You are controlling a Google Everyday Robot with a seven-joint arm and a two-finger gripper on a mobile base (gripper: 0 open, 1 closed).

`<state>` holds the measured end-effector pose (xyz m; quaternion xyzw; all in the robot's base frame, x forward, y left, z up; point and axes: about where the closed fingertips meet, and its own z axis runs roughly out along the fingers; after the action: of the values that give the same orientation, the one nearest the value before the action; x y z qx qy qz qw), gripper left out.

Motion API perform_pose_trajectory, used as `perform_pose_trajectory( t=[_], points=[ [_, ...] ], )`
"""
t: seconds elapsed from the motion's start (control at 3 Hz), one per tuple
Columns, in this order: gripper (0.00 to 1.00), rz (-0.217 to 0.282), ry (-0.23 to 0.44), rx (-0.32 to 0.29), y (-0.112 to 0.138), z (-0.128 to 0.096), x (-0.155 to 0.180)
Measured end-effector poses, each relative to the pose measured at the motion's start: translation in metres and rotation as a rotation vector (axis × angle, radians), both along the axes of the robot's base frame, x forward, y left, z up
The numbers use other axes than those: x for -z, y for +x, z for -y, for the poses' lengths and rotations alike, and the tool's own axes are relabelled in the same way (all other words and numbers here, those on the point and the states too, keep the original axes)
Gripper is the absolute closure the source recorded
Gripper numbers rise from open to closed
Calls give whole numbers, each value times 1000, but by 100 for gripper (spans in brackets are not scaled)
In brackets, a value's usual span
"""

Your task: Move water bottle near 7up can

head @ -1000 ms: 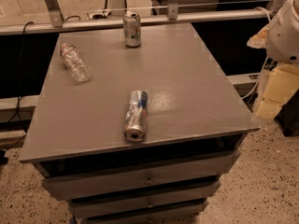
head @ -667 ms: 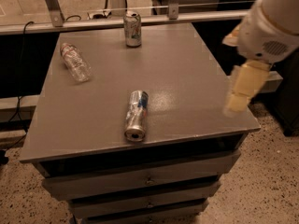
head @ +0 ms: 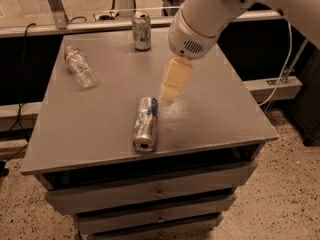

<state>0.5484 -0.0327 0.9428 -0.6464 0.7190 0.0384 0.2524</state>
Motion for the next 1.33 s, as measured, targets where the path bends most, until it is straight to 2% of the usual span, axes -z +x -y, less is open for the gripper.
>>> perform_pose_trajectory(
  t=[0.33,0.67,1.0,1.33],
  points=[
    [0,0,0,0,0,0,0],
    [0,16,68,-11,14,-31,3],
    [0,17,210,-37,46,-96,11],
    [0,-13,338,-42,65,-153,21]
  ],
)
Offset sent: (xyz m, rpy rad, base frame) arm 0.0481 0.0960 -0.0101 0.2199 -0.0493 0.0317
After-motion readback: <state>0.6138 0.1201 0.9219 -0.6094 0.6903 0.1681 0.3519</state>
